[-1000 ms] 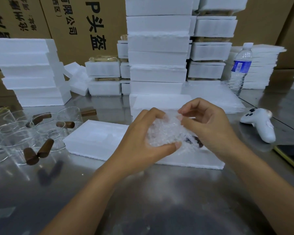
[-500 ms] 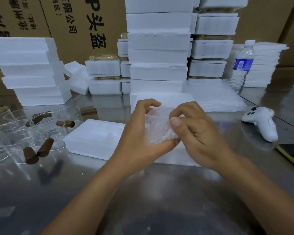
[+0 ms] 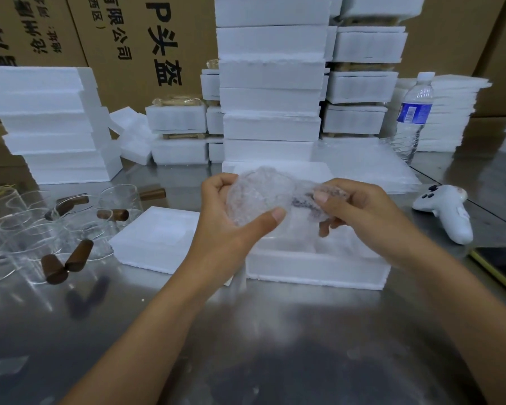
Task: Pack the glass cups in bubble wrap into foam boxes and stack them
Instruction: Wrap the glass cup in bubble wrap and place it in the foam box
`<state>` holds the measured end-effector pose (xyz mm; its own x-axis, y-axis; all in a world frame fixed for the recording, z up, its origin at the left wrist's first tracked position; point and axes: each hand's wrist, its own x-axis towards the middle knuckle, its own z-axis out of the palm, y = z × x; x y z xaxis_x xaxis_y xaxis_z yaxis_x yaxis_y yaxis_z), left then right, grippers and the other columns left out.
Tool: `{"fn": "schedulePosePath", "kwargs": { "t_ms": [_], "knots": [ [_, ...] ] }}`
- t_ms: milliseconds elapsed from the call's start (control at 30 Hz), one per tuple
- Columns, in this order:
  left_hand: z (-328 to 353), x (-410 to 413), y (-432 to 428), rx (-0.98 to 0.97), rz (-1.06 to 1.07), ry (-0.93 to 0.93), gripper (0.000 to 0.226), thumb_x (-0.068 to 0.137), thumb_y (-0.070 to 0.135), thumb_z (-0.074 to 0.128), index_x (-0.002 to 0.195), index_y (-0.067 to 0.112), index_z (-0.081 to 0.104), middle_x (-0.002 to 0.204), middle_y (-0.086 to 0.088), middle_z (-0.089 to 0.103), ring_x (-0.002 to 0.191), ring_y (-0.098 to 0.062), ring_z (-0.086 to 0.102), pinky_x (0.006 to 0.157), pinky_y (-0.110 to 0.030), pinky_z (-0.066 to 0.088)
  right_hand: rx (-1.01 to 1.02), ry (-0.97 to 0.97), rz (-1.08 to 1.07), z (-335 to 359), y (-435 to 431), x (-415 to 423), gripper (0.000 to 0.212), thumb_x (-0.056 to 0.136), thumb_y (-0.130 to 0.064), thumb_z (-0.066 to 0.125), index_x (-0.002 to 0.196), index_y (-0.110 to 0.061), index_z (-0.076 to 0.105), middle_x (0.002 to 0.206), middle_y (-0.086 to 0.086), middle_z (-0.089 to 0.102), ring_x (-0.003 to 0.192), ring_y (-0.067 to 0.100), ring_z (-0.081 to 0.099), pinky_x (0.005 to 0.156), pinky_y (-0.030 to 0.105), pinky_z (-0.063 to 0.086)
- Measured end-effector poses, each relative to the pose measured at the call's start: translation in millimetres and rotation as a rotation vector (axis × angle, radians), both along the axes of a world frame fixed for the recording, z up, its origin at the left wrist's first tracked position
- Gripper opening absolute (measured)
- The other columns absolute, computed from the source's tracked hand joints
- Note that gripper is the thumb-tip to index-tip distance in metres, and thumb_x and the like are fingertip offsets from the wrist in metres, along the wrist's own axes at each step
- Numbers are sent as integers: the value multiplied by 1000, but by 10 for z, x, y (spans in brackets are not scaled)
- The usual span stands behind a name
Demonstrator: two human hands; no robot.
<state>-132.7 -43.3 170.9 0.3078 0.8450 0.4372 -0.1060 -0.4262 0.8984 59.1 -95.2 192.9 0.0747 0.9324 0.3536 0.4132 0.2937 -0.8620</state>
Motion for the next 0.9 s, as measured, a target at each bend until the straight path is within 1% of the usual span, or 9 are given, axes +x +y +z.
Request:
{"fn": "schedulePosePath", "kwargs": {
  "t_ms": [67, 167, 267, 333, 467, 567, 667, 767, 900],
  "knots": [
    [-1, -1, 10, -27, 17, 23, 61, 58, 45, 77, 106, 38, 40, 114, 13, 53, 91, 9, 58, 68, -6, 46, -17, 42, 13, -17, 13, 21, 39, 67, -47, 64, 85, -13, 69, 73, 2, 69, 56, 16, 61, 68, 28, 50],
    [-16, 11, 8, 7, 97, 119, 60, 57, 56, 81, 100, 40, 42, 108, 16, 57, 96, 2, 58, 71, -11, 46, -14, 139, 8, -30, 36, 67, 42, 60, -47, 69, 82, -12, 71, 73, 5, 70, 57, 17, 62, 68, 27, 54],
    [-31, 43, -14, 119, 207, 187, 48, 63, 55, 77, 94, 43, 43, 99, 25, 55, 91, 14, 52, 67, -2, 41, -35, 158, 10, -38, 53, 112, 40, 62, -44, 69, 83, -11, 71, 72, 3, 70, 57, 17, 62, 67, 22, 54],
    [-35, 52, -13, 156, 254, 238, 45, 63, 57, 74, 94, 47, 43, 98, 27, 52, 89, 16, 50, 61, -4, 41, -53, 145, 6, -45, 54, 117, 35, 63, -42, 69, 82, -13, 70, 69, 0, 70, 55, 16, 61, 66, 20, 53],
    [-20, 60, -36, 115, 189, 367, 65, 57, 71, 62, 114, 53, 36, 102, 24, 49, 85, 3, 54, 59, -7, 42, -74, 129, -53, -51, 54, 152, 22, 69, -34, 67, 79, -15, 68, 65, -4, 67, 53, 13, 61, 67, 20, 48],
    [13, 80, -61, 0, 89, 275, 75, 56, 77, 47, 124, 49, 30, 106, 27, 48, 86, 5, 56, 61, -6, 45, -86, 143, -95, -71, 63, 209, 8, 80, -19, 67, 78, -11, 67, 62, -4, 65, 50, 12, 60, 65, 19, 46],
    [18, 90, -14, -184, 65, 73, 52, 76, 68, 41, 114, 33, 45, 115, 10, 55, 93, -4, 61, 78, -20, 51, -108, 143, -100, -90, 58, 247, 5, 83, -11, 65, 79, -7, 66, 58, -6, 64, 48, 10, 59, 59, 12, 47],
    [42, 79, 11, -313, 33, -44, 16, 94, 48, 42, 98, 35, 50, 110, 6, 57, 94, -8, 62, 72, -18, 53, -132, 54, -54, -101, 57, 256, 4, 83, -11, 64, 82, -7, 65, 64, 0, 66, 51, 10, 61, 62, 15, 47],
    [38, 55, 31, -275, 61, 7, 6, 97, 33, 49, 96, 31, 55, 113, 2, 58, 92, -8, 62, 67, -15, 55, -207, -120, -36, -131, 76, 269, 8, 86, -16, 63, 86, -9, 64, 75, 8, 68, 60, 12, 64, 75, 31, 44]
  ]
}}
